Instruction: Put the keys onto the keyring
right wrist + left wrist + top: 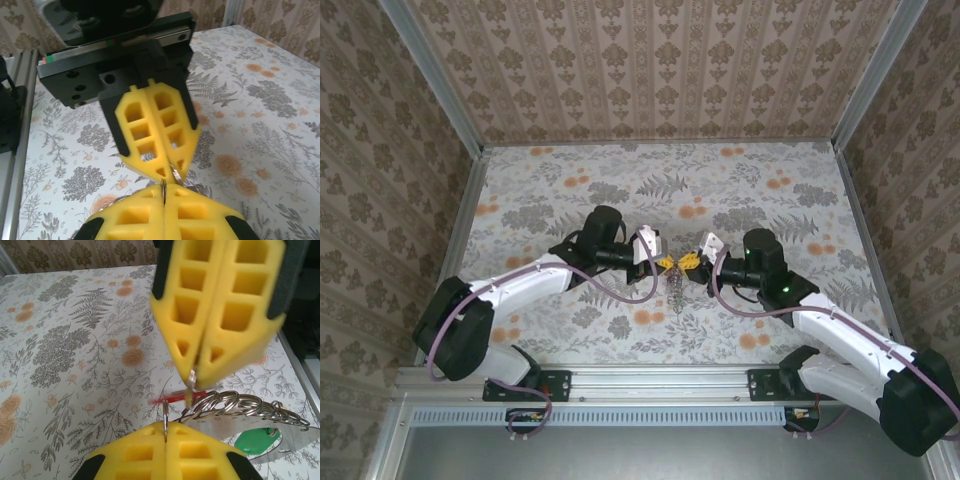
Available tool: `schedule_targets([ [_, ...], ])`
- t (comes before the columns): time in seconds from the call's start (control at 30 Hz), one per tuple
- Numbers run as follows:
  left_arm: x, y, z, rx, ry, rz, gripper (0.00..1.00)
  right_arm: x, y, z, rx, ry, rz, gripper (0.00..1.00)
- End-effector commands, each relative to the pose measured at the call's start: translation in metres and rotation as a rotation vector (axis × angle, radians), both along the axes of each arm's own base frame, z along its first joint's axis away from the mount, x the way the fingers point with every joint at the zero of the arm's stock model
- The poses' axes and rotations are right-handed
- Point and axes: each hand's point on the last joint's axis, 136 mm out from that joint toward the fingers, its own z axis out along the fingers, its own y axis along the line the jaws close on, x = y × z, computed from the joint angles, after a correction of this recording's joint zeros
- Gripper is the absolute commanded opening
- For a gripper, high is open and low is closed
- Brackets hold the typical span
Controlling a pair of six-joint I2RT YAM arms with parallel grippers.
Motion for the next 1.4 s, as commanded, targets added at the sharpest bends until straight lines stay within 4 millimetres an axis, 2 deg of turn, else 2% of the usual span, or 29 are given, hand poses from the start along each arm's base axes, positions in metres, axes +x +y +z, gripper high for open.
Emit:
schedule_targets([
  [0.0,0.002,-0.006,-0.001,-0.014,0.015,0.025,0.00,-0.004,0.007,0.012,0.020,-0.028,0.044,0.00],
  [0.2,-0.001,-0.007,-0.003,0.000,0.021,0.023,0.00,0.016,0.005,0.017,0.038,-0.094,-0.087,0.00],
  [0.33,-0.003,-0.010,0.002,-0.013,0.014,0.015,0.00,0.022,0.008,0.010,-0.003,-0.096,-0.113,0.00],
  [0.47,-0.002,-0.012,0.005,-0.032,0.018,0.022,0.00,0.031,-0.003,0.002,-0.044,-0.114,-0.195,0.00],
  [0.57,-0.002,-0.011,0.005,-0.037,0.023,0.029,0.00,0.033,-0.013,-0.001,-0.059,-0.134,-0.249,0.00],
  [0.73,0.000,-0.011,0.003,-0.041,0.025,0.045,0.00,0.029,-0.019,-0.008,-0.094,-0.124,-0.255,0.00],
  [0.93,-0.010,-0.011,0.003,-0.040,0.010,-0.020,0.00,0.042,-0.023,0.004,-0.051,-0.117,-0.336,0.00],
  [1.03,-0.013,-0.010,0.004,-0.048,-0.007,-0.035,0.00,0.049,-0.028,0.003,-0.081,-0.092,-0.380,0.00],
  [1.2,-0.014,-0.012,0.007,-0.062,-0.033,-0.047,0.00,0.046,-0.026,0.001,-0.128,-0.066,-0.361,0.00],
  [1.37,-0.015,-0.016,0.013,-0.078,-0.033,-0.061,0.00,0.052,-0.030,-0.005,-0.214,-0.070,-0.409,0.00],
])
